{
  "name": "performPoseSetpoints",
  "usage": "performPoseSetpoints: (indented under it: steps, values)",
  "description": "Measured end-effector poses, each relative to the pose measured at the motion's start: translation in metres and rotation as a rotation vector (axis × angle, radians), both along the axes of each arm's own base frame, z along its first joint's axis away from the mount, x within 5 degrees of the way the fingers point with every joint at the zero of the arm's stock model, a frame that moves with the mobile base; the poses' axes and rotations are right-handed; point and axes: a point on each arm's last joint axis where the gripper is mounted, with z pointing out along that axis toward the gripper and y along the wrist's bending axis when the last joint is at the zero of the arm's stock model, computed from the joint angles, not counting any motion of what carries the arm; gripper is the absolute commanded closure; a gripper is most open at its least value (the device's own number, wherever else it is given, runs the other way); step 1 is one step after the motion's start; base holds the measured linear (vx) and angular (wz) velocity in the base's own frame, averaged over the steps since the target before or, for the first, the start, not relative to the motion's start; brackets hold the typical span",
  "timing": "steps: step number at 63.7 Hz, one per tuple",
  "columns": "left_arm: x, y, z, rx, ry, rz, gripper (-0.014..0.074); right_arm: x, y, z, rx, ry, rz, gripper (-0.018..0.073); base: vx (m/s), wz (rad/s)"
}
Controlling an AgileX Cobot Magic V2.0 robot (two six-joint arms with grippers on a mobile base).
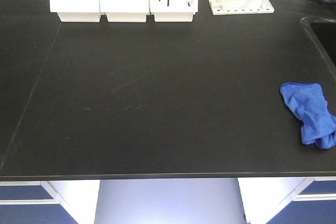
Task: Wipe right workspace with blue cloth
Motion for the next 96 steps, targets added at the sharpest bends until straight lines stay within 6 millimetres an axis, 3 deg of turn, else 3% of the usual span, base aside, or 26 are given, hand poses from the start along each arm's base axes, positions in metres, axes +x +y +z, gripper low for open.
performPoseSetpoints:
  steps: [8, 18, 32, 43, 54, 67, 82, 96]
  values:
    - [0.0, 0.0, 0.0, 0.0, 0.0, 0.0, 0.0602, 0.017, -0.001, -0.002, -0.019, 0.081, -0.005, 0.0548, 0.0, 0.0]
    - [0.0, 0.0, 0.0, 0.0, 0.0, 0.0, 0.0602, 0.057, -0.004, -0.011, -0.001, 0.351, -0.002, 0.0536, 0.0, 0.0]
    - [0.0, 0.0, 0.0, 0.0, 0.0, 0.0, 0.0602, 0.13, -0.011, -0.026, 0.002, 0.708, -0.006, 0.0489, 0.0, 0.0]
    - [0.0, 0.0, 0.0, 0.0, 0.0, 0.0, 0.0602, 0.183, -0.039, -0.055, 0.084, 0.932, -0.105, 0.0406, 0.0, 0.0]
    - [0.0, 0.0, 0.0, 0.0, 0.0, 0.0, 0.0602, 0.202, -0.057, -0.092, 0.11, 1.109, -0.145, 0.0247, 0.0, 0.0]
    - [0.0, 0.0, 0.0, 0.0, 0.0, 0.0, 0.0602, 0.211, -0.06, -0.111, 0.052, 1.16, -0.126, 0.0086, 0.0, 0.0]
    - [0.0, 0.0, 0.0, 0.0, 0.0, 0.0, 0.0602, 0.231, -0.064, -0.145, 0.029, 1.168, -0.102, 0.0089, 0.0, 0.0]
    - [0.0, 0.0, 0.0, 0.0, 0.0, 0.0, 0.0602, 0.242, -0.068, -0.177, 0.049, 1.182, -0.096, 0.0158, 0.0, 0.0]
